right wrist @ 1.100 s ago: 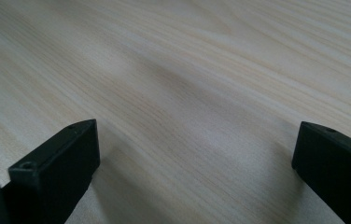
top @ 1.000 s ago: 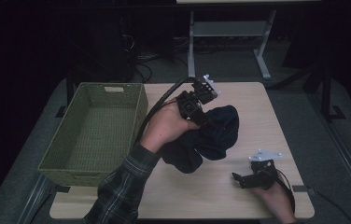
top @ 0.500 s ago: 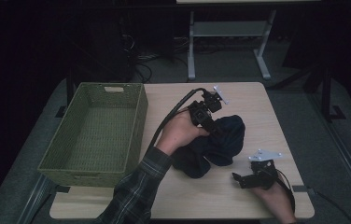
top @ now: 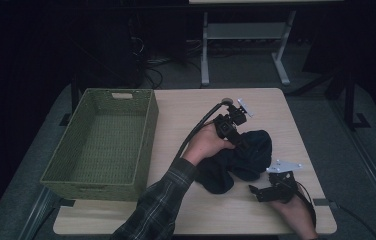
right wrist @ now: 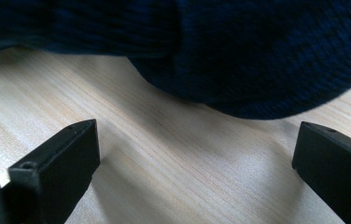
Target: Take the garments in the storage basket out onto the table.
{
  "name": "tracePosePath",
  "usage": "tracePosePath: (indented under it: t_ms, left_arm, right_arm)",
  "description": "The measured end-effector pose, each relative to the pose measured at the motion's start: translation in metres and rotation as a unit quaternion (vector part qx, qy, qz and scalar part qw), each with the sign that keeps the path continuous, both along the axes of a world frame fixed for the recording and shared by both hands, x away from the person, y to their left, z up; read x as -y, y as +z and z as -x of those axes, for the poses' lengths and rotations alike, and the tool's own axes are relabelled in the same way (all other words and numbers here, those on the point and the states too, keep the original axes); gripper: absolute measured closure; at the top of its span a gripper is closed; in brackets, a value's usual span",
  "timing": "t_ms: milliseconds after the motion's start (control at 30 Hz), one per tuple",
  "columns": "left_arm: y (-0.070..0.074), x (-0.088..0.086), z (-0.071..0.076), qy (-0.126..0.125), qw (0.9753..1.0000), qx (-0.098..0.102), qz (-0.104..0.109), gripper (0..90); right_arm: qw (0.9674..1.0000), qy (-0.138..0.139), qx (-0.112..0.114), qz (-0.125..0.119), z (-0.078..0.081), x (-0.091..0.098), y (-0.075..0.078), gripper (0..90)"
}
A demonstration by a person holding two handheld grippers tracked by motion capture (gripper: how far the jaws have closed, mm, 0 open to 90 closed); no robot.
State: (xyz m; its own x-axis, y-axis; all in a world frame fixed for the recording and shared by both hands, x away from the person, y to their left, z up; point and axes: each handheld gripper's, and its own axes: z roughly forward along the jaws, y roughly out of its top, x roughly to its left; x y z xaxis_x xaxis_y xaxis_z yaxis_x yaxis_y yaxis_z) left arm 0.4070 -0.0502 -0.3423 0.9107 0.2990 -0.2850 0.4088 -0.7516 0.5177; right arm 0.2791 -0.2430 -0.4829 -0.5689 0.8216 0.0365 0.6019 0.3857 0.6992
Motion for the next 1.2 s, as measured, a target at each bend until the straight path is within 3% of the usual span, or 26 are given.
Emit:
tracePosePath:
  t_ms: [500, 667, 1000, 1067, 1200]
  left_arm:
    - [-0.033, -0.004, -0.032, 0.03, 0.9989, 0.03, -0.022, 70.3]
    - [-0.046, -0.007, -0.044, 0.04, 0.9979, 0.034, -0.039, 70.0]
    - [-0.079, -0.011, -0.062, 0.06, 0.9962, 0.034, -0.052, 66.5]
    - [-0.083, -0.011, -0.064, 0.063, 0.9962, 0.032, -0.051, 63.1]
    - [-0.079, -0.014, -0.064, 0.065, 0.9949, 0.058, -0.051, 49.6]
  right_arm:
    - [1.0, 0.002, 0.0, 0.0, 0.0, 0.0, 0.0, 0.4]
    - [1.0, 0.002, 0.001, 0.0, 0.0, 0.0, 0.0, 0.5]
    - [1.0, 0.003, 0.001, 0.0, 0.0, 0.0, 0.0, 0.4]
    - [1.0, 0.002, -0.001, -0.001, 0.0, 0.0, 0.0, 0.5]
    - [1.0, 0.001, -0.001, -0.001, 0.0, 0.0, 0.0, 0.4]
